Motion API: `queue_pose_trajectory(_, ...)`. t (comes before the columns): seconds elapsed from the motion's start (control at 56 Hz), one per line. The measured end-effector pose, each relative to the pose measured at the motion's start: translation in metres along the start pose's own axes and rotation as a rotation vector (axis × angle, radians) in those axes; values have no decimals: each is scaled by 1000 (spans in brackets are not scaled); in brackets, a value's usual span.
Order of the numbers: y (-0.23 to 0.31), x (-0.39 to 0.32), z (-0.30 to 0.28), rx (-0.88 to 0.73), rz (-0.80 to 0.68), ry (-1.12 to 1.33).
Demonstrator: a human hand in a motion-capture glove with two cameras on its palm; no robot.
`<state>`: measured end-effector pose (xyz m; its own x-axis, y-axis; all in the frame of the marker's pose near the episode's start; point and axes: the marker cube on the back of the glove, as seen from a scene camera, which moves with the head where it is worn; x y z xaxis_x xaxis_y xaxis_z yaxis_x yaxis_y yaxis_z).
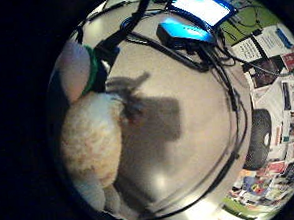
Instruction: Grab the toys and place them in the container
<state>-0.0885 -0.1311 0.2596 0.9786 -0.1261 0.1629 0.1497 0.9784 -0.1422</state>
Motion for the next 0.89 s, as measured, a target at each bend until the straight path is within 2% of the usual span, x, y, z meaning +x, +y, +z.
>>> queue_pose_trajectory(0.303,-5,-8,-2,136,-41,2)
queue_pose_trajectory(0.536,1,-19,-21,-48,-30,6)
queue_pose_trajectory(0.75,15,-42,-76,-105,-64,30)
queue_pose_trajectory(0.893,22,-76,-133,-73,-121,40)
